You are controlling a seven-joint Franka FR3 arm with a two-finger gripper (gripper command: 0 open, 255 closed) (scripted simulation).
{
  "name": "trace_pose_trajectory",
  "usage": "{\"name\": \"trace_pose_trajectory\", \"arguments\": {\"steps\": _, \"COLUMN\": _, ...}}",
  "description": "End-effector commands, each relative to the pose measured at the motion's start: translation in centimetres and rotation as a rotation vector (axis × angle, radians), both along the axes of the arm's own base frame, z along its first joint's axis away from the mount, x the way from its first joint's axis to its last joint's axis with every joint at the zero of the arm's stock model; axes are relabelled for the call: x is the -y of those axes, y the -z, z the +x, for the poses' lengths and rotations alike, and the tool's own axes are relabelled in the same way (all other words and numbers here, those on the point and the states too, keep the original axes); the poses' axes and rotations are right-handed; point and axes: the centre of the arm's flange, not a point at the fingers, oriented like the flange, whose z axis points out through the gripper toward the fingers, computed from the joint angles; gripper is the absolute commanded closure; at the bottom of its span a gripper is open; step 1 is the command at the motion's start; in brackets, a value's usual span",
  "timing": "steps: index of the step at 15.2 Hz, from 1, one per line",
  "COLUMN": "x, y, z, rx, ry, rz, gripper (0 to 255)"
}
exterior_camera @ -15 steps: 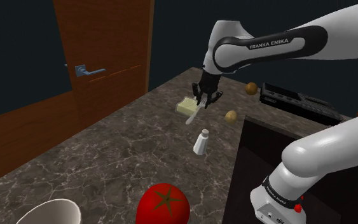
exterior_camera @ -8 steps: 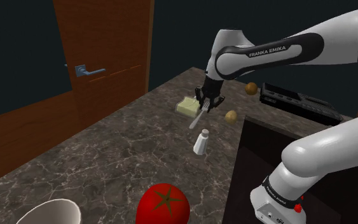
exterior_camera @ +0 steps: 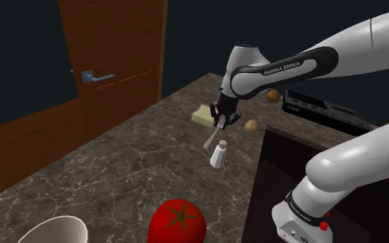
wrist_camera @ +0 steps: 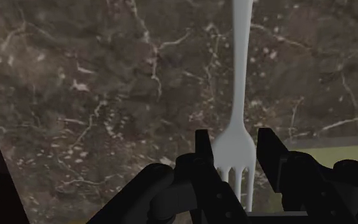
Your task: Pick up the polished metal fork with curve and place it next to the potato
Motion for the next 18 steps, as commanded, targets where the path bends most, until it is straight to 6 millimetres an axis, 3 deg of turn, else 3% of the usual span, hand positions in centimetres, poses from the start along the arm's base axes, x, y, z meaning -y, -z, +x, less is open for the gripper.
{"name": "trace_pose_trajectory", "arguments": {"steps": 1, "x": 0.1, "y": 1.0, "z": -0.1, "rx": 0.001, "ry": 0.000, "rz": 0.000, "gripper": 255}}
{"name": "trace_pose_trajectory", "arguments": {"steps": 9, "x": 0.1, "y": 5.1, "z": -0.1, "rx": 0.001, "ry": 0.000, "rz": 0.000, "gripper": 255}}
{"name": "trace_pose_trajectory", "arguments": {"steps": 16, "x": 0.1, "y": 5.1, "z": -0.1, "rx": 0.001, "ry": 0.000, "rz": 0.000, "gripper": 255}}
{"name": "trace_pose_trajectory", "arguments": {"steps": 17, "x": 0.1, "y": 5.1, "z": -0.1, "rx": 0.001, "ry": 0.000, "rz": 0.000, "gripper": 0}}
{"name": "trace_pose_trajectory", "arguments": {"steps": 18, "x": 0.1, "y": 5.1, "z": -0.1, "rx": 0.001, "ry": 0.000, "rz": 0.000, "gripper": 0}}
